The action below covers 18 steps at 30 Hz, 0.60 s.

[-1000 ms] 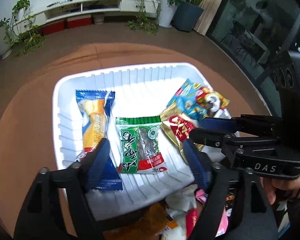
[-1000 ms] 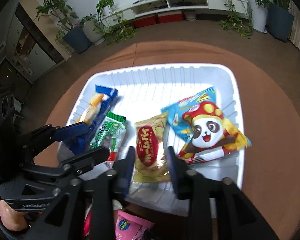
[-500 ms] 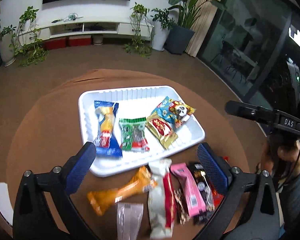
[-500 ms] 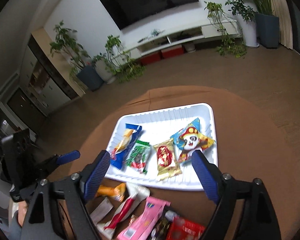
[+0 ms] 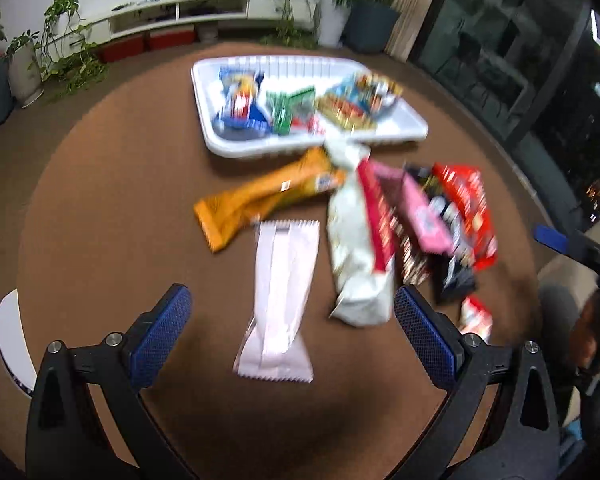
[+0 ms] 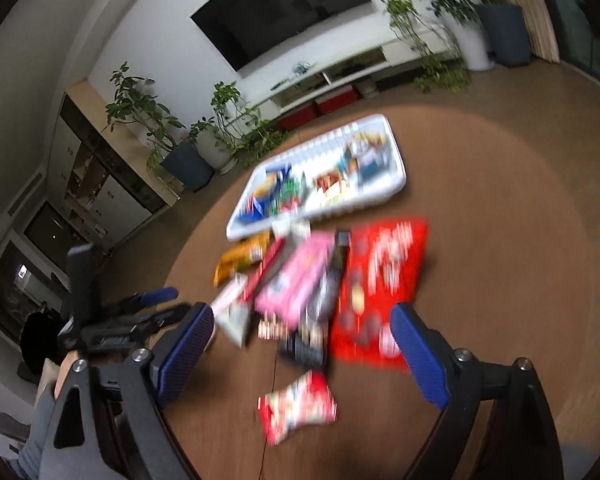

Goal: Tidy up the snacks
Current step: 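Withdraw both grippers from the tray back toward the snack pile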

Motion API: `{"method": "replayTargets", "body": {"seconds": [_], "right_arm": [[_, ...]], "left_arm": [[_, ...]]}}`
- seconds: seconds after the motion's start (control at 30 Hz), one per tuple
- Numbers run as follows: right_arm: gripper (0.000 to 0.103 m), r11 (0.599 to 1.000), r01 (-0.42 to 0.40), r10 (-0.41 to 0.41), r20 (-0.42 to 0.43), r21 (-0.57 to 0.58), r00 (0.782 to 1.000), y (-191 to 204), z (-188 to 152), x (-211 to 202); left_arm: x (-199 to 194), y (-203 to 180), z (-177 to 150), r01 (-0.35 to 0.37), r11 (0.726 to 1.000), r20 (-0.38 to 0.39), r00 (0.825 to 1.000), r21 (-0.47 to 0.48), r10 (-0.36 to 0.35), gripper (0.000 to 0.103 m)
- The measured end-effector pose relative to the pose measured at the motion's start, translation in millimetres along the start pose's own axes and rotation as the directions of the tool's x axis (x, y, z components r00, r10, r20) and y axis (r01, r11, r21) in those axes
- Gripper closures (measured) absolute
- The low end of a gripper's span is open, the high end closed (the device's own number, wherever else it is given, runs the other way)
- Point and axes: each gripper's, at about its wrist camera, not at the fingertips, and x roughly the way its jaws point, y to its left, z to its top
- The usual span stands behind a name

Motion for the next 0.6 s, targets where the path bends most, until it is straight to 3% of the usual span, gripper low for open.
{"method": "replayTargets", "body": {"seconds": [0.17,0.43,0.6], "right_arm": [[0.013,0.999,0.045,-0.045,-0.02,-0.009,0.999,-2,-32,-2],[0.014,0.999,0.048,-0.048,-0.01,-0.016,0.999,-4,-38,-4],[0.016,0.999,0.051,-0.051,-0.015,-0.018,0.999,-5,-42,-3]], "left_arm": [[17,-8,-4,-0.049,0.998,-0.035,0.998,0.048,0.051,0.001],[35,-10,3,-0.072,0.994,-0.091,0.993,0.081,0.079,0.003],[43,-9,10,-0.053,0.994,-0.118,0.991,0.091,0.064,0.021]]}}
